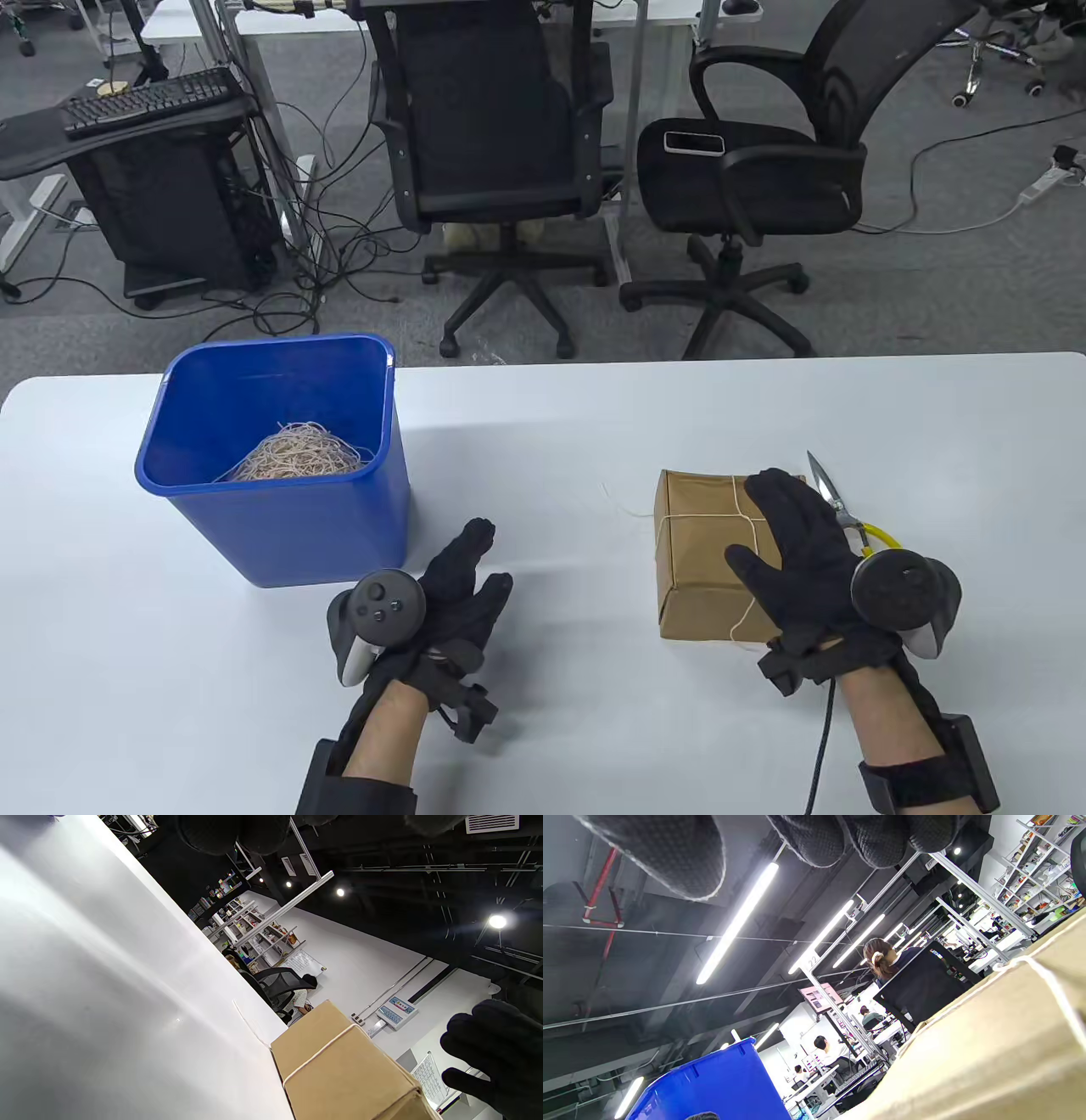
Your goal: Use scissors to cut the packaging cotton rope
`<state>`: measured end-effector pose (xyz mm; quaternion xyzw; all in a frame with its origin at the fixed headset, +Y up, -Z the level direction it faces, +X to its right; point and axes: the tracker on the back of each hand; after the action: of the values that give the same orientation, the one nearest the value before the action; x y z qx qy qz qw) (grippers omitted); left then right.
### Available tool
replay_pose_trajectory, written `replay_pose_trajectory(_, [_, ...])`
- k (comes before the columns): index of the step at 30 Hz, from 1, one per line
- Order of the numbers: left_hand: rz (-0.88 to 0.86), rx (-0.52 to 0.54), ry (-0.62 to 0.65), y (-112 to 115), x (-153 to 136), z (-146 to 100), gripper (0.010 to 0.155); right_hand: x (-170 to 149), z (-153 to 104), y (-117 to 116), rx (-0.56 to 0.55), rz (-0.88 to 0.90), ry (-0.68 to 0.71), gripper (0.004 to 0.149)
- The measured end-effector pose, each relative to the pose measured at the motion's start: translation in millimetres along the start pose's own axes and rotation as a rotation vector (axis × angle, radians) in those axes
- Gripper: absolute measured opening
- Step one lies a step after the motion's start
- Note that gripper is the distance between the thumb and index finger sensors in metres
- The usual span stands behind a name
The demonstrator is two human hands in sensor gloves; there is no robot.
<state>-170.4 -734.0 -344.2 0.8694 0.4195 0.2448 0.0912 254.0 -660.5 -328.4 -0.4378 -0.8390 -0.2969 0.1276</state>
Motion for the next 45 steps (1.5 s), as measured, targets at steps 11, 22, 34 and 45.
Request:
replay_pose_trajectory(11, [0.037, 0.002, 0.006, -3.9, 2.3, -0.7, 0.075, -5.6, 1.1, 2.9, -0.014, 0.021, -0.026, 0.078])
replay_pose_trajectory(22, [0.039, 0.01, 0.019, -5.2, 5.9, -3.9, 0.075, -10.0, -9.9, -9.8, 0.042, -0.077, -0.003, 0.077])
replay_pose_trajectory(34, [0.068, 0.007, -0.017, -10.9, -0.2, -5.8, 0.075, -25.8, 36.5, -1.4, 0.197, -0.294, -0.003, 0.073])
replay_pose_trajectory(45, [0.109, -0.03, -0.04, -10.0, 1.3, -4.2, 0.074, -39.7, 61.8, -78.4, 0.976, -0.498, -0.235, 0.127])
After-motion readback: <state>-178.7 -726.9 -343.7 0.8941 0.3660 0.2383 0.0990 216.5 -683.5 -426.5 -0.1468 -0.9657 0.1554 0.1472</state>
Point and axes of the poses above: the tracker on the back of each hand, its own x axis roughly to the thumb side, its own z axis roughly from the wrist to the fingertips, y = z × x, and after that the axes turned 15 degrees about -x, right-handed
